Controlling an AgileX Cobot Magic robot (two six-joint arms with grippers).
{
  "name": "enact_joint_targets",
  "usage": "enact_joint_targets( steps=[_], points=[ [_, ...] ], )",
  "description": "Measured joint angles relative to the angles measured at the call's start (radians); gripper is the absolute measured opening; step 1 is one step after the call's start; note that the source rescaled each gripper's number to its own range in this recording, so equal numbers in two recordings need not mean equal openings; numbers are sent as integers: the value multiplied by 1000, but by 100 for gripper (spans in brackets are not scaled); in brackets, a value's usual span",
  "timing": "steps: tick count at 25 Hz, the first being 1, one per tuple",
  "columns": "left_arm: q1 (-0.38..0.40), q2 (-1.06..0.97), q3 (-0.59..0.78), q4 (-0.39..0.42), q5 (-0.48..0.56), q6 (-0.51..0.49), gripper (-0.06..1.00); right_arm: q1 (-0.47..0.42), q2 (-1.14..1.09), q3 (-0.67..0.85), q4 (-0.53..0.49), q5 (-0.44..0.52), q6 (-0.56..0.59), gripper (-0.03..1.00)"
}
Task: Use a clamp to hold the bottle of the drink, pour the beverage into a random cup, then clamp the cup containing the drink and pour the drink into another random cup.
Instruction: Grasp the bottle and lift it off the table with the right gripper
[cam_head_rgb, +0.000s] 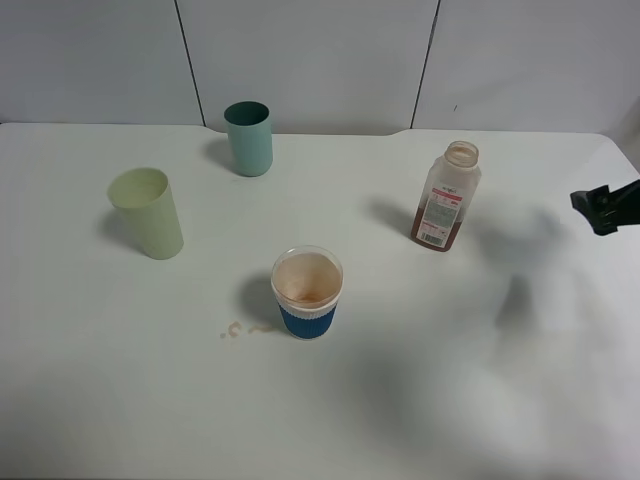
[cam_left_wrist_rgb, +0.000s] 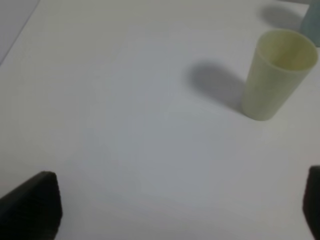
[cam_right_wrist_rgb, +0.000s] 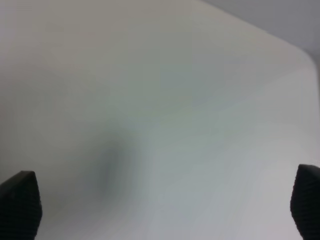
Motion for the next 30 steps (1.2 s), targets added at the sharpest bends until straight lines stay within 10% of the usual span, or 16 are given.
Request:
enact_joint_targets(
  steps=[30],
  points=[
    [0,0,0,0,0,0,90,275,304,-216,-384,-40,278,100]
  ],
)
